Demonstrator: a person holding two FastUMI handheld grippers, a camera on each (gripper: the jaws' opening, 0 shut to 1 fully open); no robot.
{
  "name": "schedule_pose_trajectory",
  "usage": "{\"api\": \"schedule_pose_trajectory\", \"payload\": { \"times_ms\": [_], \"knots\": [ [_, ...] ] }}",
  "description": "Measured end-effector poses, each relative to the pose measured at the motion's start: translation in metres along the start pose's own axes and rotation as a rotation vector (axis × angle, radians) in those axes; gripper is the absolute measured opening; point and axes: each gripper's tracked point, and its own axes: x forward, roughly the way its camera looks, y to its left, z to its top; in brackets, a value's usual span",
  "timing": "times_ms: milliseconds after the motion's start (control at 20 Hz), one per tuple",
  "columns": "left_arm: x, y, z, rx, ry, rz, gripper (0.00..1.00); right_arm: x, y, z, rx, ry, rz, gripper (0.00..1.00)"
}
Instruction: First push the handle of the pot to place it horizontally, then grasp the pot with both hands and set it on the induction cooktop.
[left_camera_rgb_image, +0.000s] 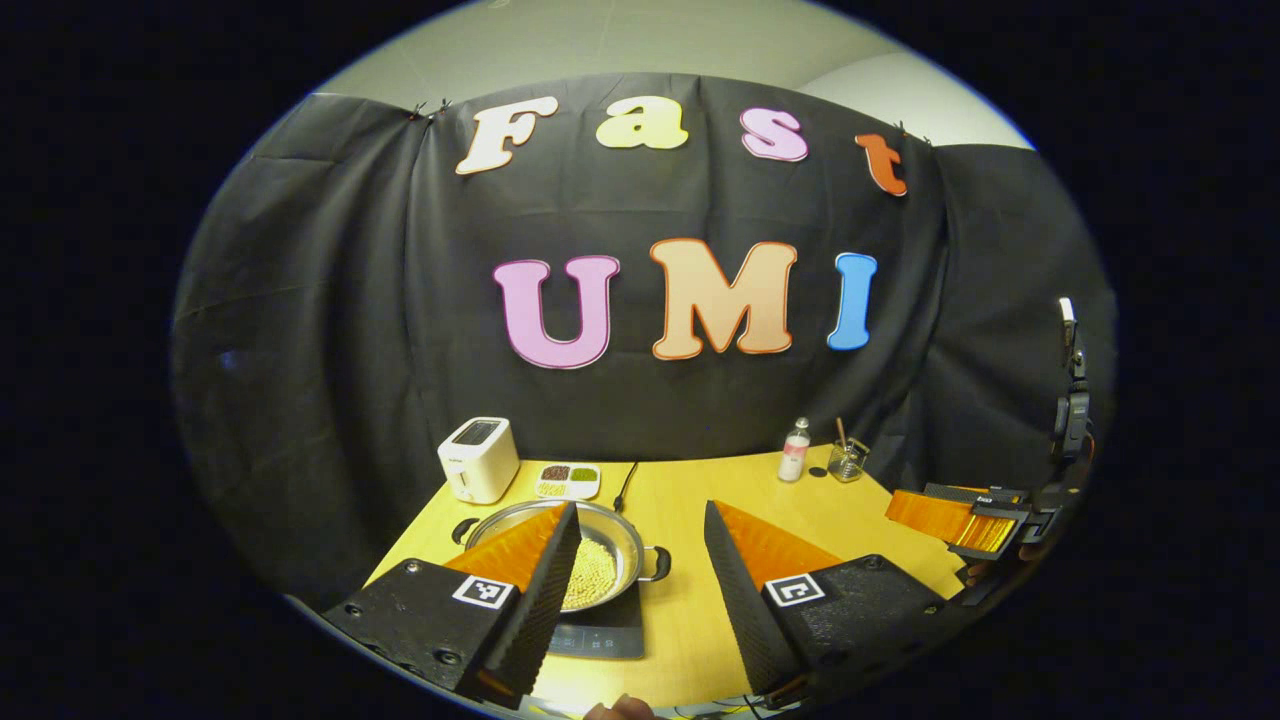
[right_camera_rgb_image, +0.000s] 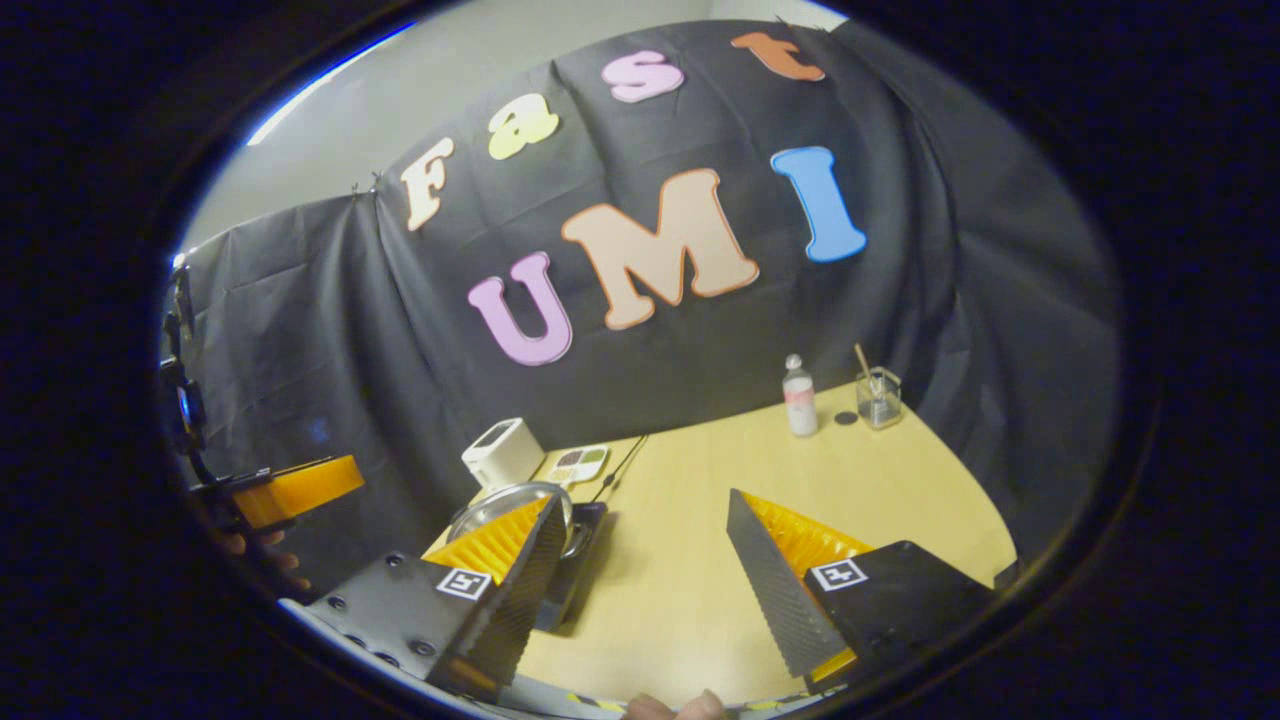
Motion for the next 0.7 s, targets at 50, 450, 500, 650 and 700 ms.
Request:
{"api": "schedule_pose_trajectory", "payload": {
  "times_ms": [50,450,500,650,700],
  "knots": [
    [-0.002,-0.001,0.006,-0.006,-0.024,-0.008,0.77,-0.004,-0.001,0.011,-0.017,-0.039,-0.009,0.92],
    [-0.021,0.021,0.030,0.039,-0.142,0.003,0.75,-0.030,0.015,0.043,-0.129,-0.173,-0.089,0.91],
    [-0.024,0.026,0.037,0.043,-0.163,0.014,0.77,-0.034,0.018,0.056,-0.145,-0.225,-0.100,0.92],
    [-0.032,0.036,0.058,0.049,-0.243,0.034,0.76,-0.049,0.024,0.080,-0.220,-0.325,-0.130,0.92],
    [-0.033,0.036,0.052,0.050,-0.232,0.030,0.76,-0.053,0.029,0.085,-0.241,-0.328,-0.135,0.99]
  ]
}}
